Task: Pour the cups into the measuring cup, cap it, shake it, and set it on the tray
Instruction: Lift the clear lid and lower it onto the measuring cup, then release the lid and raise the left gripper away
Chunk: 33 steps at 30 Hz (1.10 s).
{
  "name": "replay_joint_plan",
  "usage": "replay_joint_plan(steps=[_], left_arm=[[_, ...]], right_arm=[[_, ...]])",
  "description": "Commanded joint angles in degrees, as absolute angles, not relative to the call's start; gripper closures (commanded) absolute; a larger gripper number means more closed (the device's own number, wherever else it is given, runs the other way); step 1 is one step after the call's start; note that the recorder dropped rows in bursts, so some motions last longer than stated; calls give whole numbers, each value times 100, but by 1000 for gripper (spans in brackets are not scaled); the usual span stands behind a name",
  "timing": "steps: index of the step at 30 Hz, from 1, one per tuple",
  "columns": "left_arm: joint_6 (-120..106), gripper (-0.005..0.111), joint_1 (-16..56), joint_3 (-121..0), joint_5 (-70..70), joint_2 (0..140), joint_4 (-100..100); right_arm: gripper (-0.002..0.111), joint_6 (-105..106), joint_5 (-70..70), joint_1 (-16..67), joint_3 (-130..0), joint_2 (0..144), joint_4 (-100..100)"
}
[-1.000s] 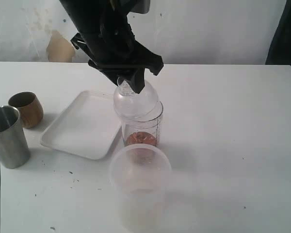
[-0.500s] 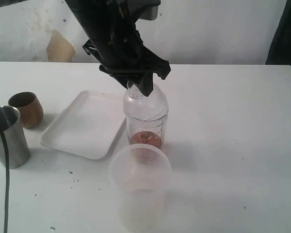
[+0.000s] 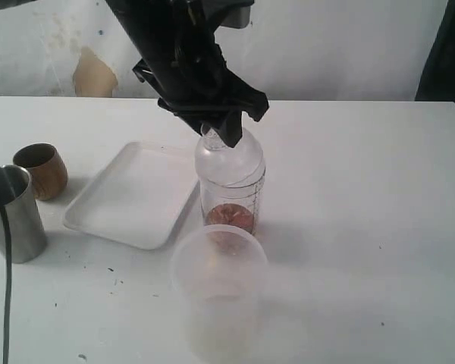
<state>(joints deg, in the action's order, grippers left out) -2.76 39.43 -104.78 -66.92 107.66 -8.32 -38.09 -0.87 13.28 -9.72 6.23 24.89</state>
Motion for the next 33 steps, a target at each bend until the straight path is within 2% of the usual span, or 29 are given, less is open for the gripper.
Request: replay_joint_plan(steps=[1, 6, 22, 33], left_arm=[[-304, 100, 3957, -10815, -6753, 10743, -961], [-292, 88, 3957, -10791, -6817, 10743, -989], [-114, 68, 3957, -10791, -6570, 10931, -1032], [-115, 45, 4079, -10791, -6402, 10991, -973]], right_arm=[[108, -3822, -37, 1295, -958, 586, 2539], [108, -3822, -37, 1295, -958, 586, 2539], [108, -3822, -37, 1295, -958, 586, 2539], [108, -3822, -37, 1295, -958, 586, 2551]])
